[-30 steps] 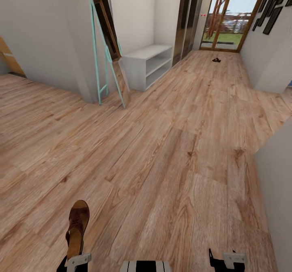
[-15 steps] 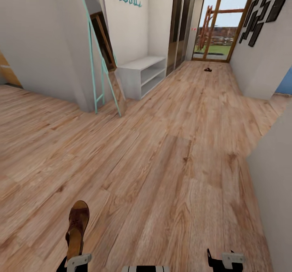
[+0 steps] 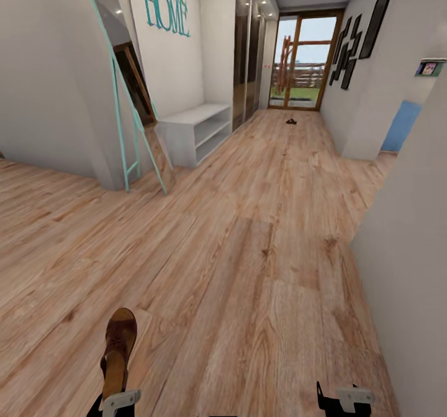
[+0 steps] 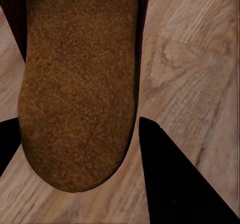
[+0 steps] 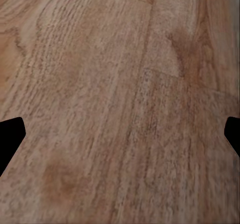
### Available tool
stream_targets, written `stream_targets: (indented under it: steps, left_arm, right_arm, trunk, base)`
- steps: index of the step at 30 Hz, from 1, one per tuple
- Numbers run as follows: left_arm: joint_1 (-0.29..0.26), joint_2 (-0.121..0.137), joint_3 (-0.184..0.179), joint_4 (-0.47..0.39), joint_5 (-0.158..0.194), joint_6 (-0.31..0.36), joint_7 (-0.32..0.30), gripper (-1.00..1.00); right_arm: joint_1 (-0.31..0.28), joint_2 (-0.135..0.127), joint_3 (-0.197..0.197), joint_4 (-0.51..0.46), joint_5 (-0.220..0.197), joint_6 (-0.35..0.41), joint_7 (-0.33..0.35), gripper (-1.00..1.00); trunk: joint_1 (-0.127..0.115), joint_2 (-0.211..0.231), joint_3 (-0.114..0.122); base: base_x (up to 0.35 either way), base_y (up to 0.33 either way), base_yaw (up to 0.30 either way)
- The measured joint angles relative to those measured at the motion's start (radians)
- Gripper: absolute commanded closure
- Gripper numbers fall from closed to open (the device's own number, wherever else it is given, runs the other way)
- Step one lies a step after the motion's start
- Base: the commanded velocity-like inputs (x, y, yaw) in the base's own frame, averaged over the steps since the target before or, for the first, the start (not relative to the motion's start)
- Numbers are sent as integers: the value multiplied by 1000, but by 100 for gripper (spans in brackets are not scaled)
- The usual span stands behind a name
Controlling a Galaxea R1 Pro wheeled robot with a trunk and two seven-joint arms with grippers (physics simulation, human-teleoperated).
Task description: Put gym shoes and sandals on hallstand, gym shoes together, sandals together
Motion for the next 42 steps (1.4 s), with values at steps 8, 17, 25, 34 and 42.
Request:
stream_targets:
  steps: [8, 17, 25, 34, 42]
  left_arm:
    - [0, 0, -1, 0, 0, 0, 0, 100]
    - [0, -1, -1, 1, 0, 0, 0, 100]
    - [0, -1, -1, 2, 0, 0, 1, 100]
    - [0, 0, 0, 1, 0, -17, 1, 100]
    - [1, 0, 0, 2, 0, -30, 2, 100]
  right_arm:
    - [0, 0, 0, 0, 0, 0, 0, -100]
    - [0, 0, 0, -1, 0, 0, 0, -100]
    - [0, 0, 0, -2, 0, 0, 0, -100]
    - [0, 0, 0, -1, 0, 0, 0, -100]
    - [0, -3, 0, -1, 1, 0, 1, -100]
  trunk:
    - [-31, 56, 30]
    - [-65, 119, 58]
    - [-88, 161, 77]
    - [-89, 161, 77]
    - [-89, 161, 77]
  base:
    - [0, 0, -66]
    - [0, 0, -3]
    - [0, 0, -140]
    - [139, 0, -83]
    - [326, 0, -3]
